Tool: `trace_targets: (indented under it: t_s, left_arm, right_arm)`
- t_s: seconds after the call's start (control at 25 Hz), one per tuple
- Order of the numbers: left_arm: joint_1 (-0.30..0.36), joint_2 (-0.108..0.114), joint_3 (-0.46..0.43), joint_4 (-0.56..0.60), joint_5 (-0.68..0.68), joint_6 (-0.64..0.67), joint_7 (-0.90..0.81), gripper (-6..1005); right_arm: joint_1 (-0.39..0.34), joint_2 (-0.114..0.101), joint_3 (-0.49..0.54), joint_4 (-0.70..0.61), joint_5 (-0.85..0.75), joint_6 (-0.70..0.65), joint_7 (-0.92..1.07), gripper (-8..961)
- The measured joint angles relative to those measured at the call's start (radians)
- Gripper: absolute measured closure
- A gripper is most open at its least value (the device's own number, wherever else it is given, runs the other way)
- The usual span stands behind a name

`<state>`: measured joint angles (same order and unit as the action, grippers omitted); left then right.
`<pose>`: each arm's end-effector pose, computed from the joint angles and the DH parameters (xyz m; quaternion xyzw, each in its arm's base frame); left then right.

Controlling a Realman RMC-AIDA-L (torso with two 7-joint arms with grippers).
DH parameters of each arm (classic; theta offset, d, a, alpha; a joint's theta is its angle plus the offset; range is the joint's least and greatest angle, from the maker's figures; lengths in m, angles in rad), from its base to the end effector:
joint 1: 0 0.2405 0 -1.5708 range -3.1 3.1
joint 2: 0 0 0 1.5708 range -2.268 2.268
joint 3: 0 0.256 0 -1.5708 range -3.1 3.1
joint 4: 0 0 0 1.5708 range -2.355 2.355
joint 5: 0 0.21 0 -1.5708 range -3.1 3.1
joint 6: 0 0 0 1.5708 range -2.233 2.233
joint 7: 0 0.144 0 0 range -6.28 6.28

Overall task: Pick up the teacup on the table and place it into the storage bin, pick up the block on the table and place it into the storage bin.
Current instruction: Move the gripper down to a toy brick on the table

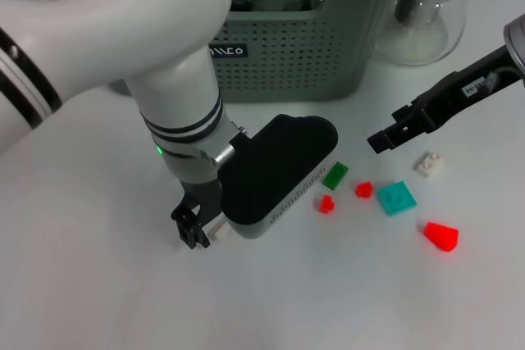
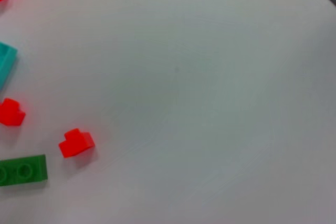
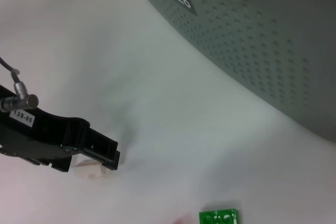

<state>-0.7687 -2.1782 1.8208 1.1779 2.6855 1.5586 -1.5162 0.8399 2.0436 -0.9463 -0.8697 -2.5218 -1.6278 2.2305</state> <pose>-0.1419 0.3124 -0.1002 0.8717 -0.3458 -0.3282 0.1133 0.1921 0.3831 0.0046 -0.9290 0.3567 -0.0848 0.0509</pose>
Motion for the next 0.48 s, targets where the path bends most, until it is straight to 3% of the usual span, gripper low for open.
trace_targets:
  t_s: [0.48]
  left_arm:
    - [-0.02, 0.0, 0.018, -0.031, -0.02, -0.012, -0.01, 243]
  right_arm:
    - [-0.012, -0.005, 0.001, 0.0, 0.002, 0.006, -0.007, 138]
